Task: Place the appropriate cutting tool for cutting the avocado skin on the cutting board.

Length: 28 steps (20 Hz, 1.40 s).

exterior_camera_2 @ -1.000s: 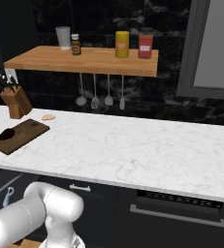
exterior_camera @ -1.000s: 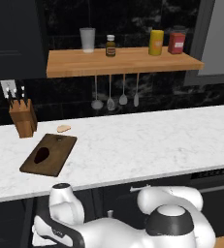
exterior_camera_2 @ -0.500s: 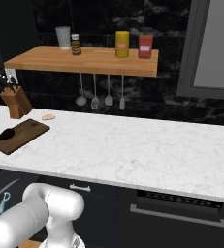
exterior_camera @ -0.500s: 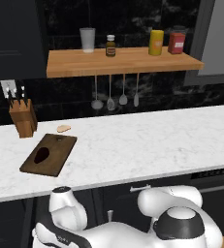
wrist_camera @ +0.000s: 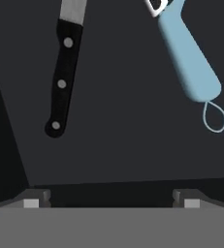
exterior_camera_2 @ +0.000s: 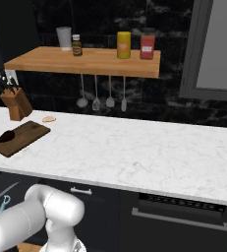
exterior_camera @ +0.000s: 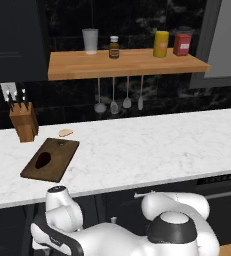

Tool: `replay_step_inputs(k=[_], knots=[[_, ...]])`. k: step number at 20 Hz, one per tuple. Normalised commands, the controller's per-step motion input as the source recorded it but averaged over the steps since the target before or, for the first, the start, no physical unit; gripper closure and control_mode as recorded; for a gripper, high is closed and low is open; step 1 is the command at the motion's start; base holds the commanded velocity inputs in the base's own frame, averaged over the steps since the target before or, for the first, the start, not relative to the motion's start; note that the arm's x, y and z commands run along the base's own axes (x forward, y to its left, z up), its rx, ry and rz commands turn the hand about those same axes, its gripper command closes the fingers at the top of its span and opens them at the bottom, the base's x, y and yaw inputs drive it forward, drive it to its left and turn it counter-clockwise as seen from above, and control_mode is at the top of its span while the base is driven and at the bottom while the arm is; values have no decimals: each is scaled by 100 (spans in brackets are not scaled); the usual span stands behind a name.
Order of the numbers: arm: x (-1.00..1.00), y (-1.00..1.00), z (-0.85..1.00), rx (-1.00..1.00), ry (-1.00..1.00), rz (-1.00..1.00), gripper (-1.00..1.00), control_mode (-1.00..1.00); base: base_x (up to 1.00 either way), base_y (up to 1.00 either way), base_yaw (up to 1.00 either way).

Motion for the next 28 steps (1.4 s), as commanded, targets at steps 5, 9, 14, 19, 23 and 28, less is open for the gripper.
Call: replay_step_inputs(k=[5, 9, 14, 19, 23, 28], knots=[[19, 2, -2, -6, 0, 0, -100, -100, 0, 0, 0], [19, 0, -6, -5, 0, 0, -100, -100, 0, 0, 0], [4, 0, -14, -4, 0, 0, -100, -100, 0, 0, 0], [2, 4, -12, -2, 0, 0, -100, -100, 0, 0, 0], [1, 0, -6, -2, -1, 0, -100, -100, 0, 0, 0], [11, 0, -15, 0, -5, -1, -100, -100, 0, 0, 0]])
